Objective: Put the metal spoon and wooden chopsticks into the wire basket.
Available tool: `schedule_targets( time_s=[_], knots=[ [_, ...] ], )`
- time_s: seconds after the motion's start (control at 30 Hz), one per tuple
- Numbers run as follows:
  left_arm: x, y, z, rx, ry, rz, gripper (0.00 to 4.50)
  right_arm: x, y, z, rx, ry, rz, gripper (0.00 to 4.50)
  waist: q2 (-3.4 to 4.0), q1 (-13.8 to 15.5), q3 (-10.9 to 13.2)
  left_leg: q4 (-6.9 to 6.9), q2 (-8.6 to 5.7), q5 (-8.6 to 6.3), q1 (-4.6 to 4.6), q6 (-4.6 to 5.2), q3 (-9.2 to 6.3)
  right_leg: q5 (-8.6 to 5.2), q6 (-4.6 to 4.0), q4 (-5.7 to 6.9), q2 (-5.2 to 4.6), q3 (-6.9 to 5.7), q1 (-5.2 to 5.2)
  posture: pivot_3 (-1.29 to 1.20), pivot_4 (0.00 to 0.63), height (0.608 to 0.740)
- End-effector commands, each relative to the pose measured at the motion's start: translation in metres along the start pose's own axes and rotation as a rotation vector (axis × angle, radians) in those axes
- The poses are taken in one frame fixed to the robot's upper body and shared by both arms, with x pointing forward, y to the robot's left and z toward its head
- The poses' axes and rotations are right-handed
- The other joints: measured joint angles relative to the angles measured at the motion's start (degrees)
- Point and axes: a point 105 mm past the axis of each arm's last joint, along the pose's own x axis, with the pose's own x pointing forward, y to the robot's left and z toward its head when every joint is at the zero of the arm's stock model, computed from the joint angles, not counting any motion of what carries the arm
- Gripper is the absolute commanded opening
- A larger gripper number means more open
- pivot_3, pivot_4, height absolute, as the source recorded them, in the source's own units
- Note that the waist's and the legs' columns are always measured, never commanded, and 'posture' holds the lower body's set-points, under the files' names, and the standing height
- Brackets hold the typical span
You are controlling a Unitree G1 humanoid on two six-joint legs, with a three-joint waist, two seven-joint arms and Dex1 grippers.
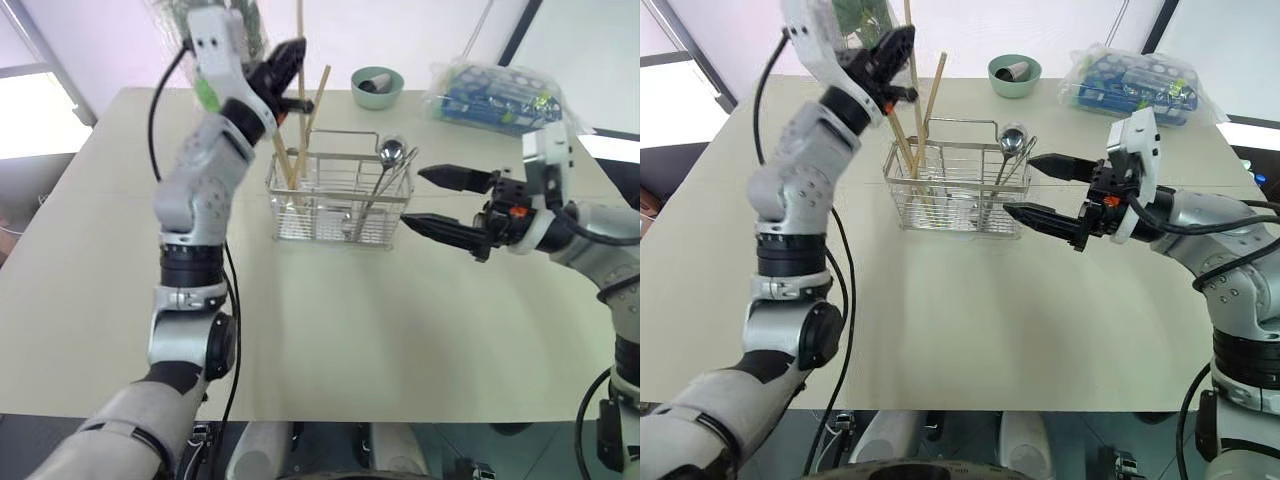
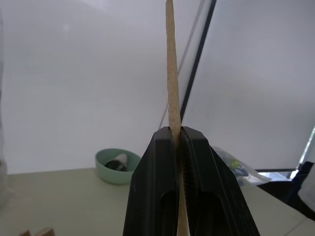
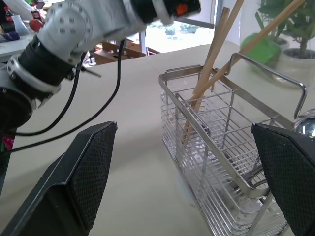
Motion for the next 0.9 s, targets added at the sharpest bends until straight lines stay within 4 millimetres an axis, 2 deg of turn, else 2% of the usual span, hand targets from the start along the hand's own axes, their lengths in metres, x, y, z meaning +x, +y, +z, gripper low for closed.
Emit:
schedule_targets(
  time_s=[0.03, 0.13, 0.17, 0.23, 0.37, 0.43, 0.47, 0.53, 0.6, 0.67, 0.73, 0.8, 0.9],
  knots=[
    [0.003, -0.015, 0.004, 0.067, -0.056, -0.044, 0.03, -0.004, 0.004, 0.011, -0.041, -0.023, -0.002, 4.50, 0.00, 0.01, 0.00, 0.00, 0.00, 0.00, 0.00, 0.00, 0.00, 0.00, 0.00, 0.00, -0.01, 0.00, 0.00, 0.00, 0.150, 0.687],
    [0.001, -0.019, -0.004, 0.097, -0.056, -0.049, 0.03, -0.003, 0.003, 0.012, -0.038, -0.024, -0.004, 4.50, 0.00, 0.03, 0.00, 0.01, -0.01, -0.01, -0.02, 0.02, 0.00, 0.00, 0.00, -0.02, -0.02, 0.00, 0.01, 0.00, 0.150, 0.687],
    [0.000, -0.019, -0.004, 0.102, -0.060, -0.048, 0.57, -0.003, 0.003, 0.012, -0.035, -0.025, -0.005, 4.50, 0.00, 0.02, 0.00, 0.01, -0.01, -0.01, -0.02, 0.03, 0.00, 0.00, 0.00, -0.02, -0.02, 0.00, 0.01, 0.00, 0.150, 0.687],
    [-0.002, -0.020, -0.004, 0.101, -0.069, -0.046, 1.24, -0.003, 0.002, 0.012, -0.032, -0.025, -0.006, 4.50, 0.00, -0.03, 0.00, 0.01, 0.00, -0.01, -0.01, 0.03, 0.00, 0.00, 0.00, -0.02, -0.01, 0.00, 0.01, 0.00, 0.150, 0.687],
    [-0.007, -0.023, 0.005, 0.079, -0.086, -0.048, 3.26, -0.003, -0.001, 0.010, -0.026, -0.024, -0.012, 4.50, 0.00, -0.07, 0.00, 0.01, 0.01, -0.01, -0.01, 0.04, 0.00, 0.00, 0.00, -0.02, 0.00, -0.01, 0.00, 0.00, 0.150, 0.687],
    [-0.011, -0.020, 0.017, 0.062, -0.090, -0.044, 4.24, -0.004, -0.002, 0.009, -0.025, -0.021, -0.016, 4.50, 0.00, -0.05, 0.00, 0.01, 0.00, -0.01, -0.02, 0.04, 0.00, 0.00, 0.00, -0.02, 0.00, -0.01, 0.00, 0.00, 0.150, 0.687],
    [-0.014, -0.017, 0.026, 0.049, -0.086, -0.052, 4.46, -0.005, -0.003, 0.009, -0.027, -0.016, -0.019, 4.50, 0.00, -0.05, 0.00, 0.01, 0.01, -0.01, -0.01, 0.04, -0.01, 0.00, 0.00, -0.02, 0.01, -0.01, 0.00, 0.00, 0.150, 0.687],
    [-0.021, -0.016, 0.040, 0.046, -0.059, -0.096, 4.46, -0.007, -0.005, 0.009, -0.033, -0.007, -0.023, 4.50, 0.01, -0.26, 0.00, 0.01, 0.01, -0.01, -0.02, 0.04, -0.01, 0.00, 0.00, -0.01, 0.02, -0.01, -0.01, 0.00, 0.150, 0.687],
    [-0.034, -0.013, 0.057, 0.159, 0.008, -0.200, 4.46, -0.012, -0.008, 0.010, -0.043, 0.006, -0.031, 4.50, 0.04, -0.76, 0.02, -0.01, 0.03, -0.01, -0.01, 0.04, -0.01, -0.01, -0.01, 0.01, 0.05, -0.01, -0.04, 0.00, 0.150, 0.687],
    [-0.059, -0.008, 0.062, 0.267, 0.149, -0.330, 4.46, -0.018, -0.012, 0.009, -0.050, 0.026, -0.046, 4.50, 0.07, -1.51, 0.02, -0.07, 0.04, -0.01, 0.00, 0.03, -0.01, -0.02, -0.02, 0.04, 0.07, -0.01, -0.06, 0.00, 0.150, 0.687],
    [-0.092, 0.001, 0.058, 0.341, 0.328, -0.444, 4.46, -0.025, -0.017, 0.006, -0.055, 0.053, -0.064, 4.50, 0.12, -2.00, 0.01, -0.09, 0.03, -0.01, 0.00, 0.03, 0.03, -0.02, -0.03, 0.01, 0.07, 0.01, -0.08, 0.00, 0.150, 0.687],
    [-0.116, 0.012, 0.051, 0.379, 0.461, -0.478, 4.46, -0.032, -0.021, 0.002, -0.055, 0.074, -0.079, 4.50, 0.25, -2.36, -0.04, -0.19, 0.04, -0.02, 0.03, 0.05, 0.06, -0.03, -0.04, -0.06, 0.04, 0.06, -0.07, 0.00, 0.150, 0.687],
    [-0.141, 0.023, 0.043, 0.379, 0.589, -0.494, 4.46, -0.038, -0.026, -0.004, -0.047, 0.091, -0.095, 4.50, 0.28, -1.91, -0.04, -0.17, 0.05, -0.05, 0.09, -0.02, 0.04, -0.13, -0.23, -0.07, 0.01, 0.05, 0.01, 0.00, 0.150, 0.687]
  ],
)
